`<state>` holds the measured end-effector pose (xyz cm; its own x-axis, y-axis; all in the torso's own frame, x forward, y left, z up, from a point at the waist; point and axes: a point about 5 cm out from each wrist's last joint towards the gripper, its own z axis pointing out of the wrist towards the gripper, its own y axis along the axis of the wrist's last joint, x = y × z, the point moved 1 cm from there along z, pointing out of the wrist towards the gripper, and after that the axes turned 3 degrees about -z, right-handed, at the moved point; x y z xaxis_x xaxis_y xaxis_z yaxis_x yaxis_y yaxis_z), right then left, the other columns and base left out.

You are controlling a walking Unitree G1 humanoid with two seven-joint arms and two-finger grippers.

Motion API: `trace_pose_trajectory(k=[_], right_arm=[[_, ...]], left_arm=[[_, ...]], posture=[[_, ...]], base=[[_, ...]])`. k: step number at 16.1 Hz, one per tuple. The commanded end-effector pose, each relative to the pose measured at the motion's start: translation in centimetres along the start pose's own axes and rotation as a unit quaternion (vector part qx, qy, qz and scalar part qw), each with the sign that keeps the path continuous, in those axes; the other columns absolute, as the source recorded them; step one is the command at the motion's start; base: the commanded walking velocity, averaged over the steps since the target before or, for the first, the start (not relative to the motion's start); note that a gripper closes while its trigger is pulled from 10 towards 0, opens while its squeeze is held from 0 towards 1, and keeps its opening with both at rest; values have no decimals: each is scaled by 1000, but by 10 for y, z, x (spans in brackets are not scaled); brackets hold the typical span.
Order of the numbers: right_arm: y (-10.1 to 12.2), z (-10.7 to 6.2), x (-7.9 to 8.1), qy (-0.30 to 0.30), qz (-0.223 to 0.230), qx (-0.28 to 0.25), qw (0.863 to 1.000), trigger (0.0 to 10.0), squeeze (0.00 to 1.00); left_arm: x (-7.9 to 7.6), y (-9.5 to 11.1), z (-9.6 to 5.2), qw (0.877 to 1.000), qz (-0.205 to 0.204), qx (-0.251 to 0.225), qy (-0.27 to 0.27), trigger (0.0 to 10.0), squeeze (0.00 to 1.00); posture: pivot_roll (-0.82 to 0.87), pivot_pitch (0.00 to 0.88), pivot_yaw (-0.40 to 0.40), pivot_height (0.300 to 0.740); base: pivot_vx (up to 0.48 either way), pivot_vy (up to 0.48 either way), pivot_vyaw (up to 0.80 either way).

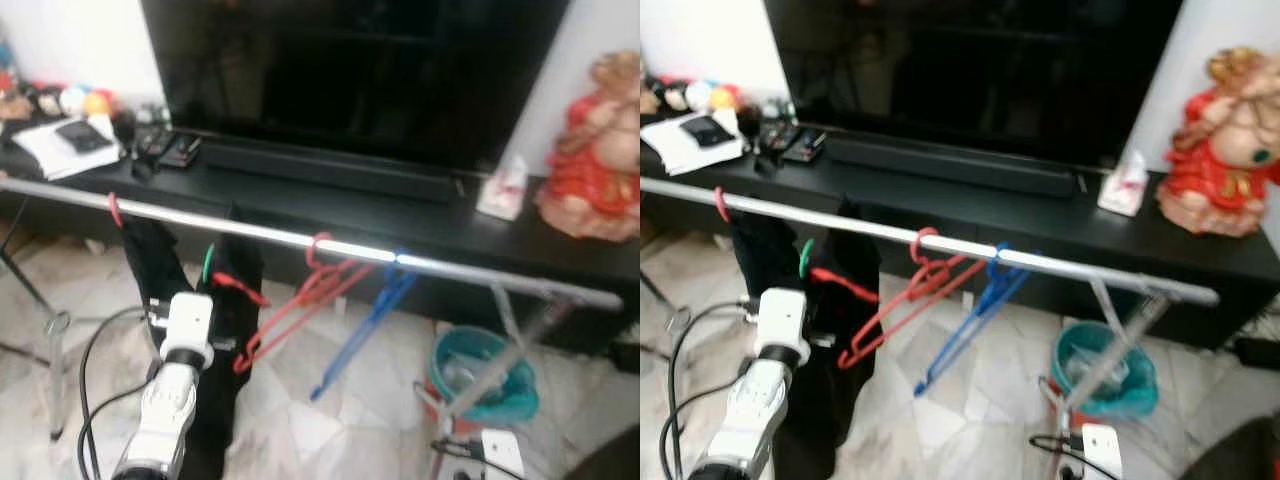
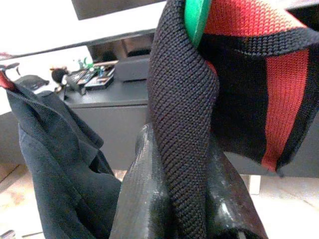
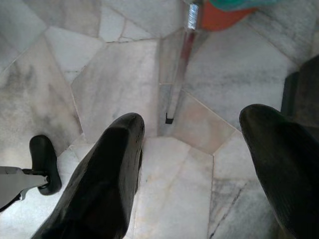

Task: Hang hanger

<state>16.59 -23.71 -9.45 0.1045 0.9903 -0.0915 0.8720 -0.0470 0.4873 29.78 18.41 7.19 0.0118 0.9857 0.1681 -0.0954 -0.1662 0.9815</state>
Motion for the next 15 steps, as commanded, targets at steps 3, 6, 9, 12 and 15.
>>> trace_pose_trajectory(k=[3, 6, 9, 12, 15], right_arm=[[0, 0, -1, -1, 1, 0, 1000, 10000, 0], [0, 0, -1, 0, 1, 0, 1000, 10000, 0], [0, 0, 0, 1, 1, 0, 1000, 10000, 0], [0, 0, -1, 2, -1, 1, 1000, 10000, 0], [0, 0, 0, 4, -3, 1, 1000, 10000, 0]], left_arm=[[-1, 5, 2, 1000, 8, -8, -5, 10000, 0], [-2, 8, 3, 1000, 9, -10, -8, 10000, 0], [-1, 11, 0, 1000, 7, -19, -9, 10000, 0], [-1, 10, -7, 1000, 7, -18, -10, 10000, 0], [4, 8, -12, 1000, 13, -12, -8, 10000, 0]], posture=[[77, 0, -31, 740], [79, 0, -31, 740], [83, 0, -34, 740], [91, 0, -36, 740], [92, 0, -36, 740]], base=[[306, 0, 0], [309, 0, 0], [200, 0, 0], [0, 0, 0], [0, 0, 0]])
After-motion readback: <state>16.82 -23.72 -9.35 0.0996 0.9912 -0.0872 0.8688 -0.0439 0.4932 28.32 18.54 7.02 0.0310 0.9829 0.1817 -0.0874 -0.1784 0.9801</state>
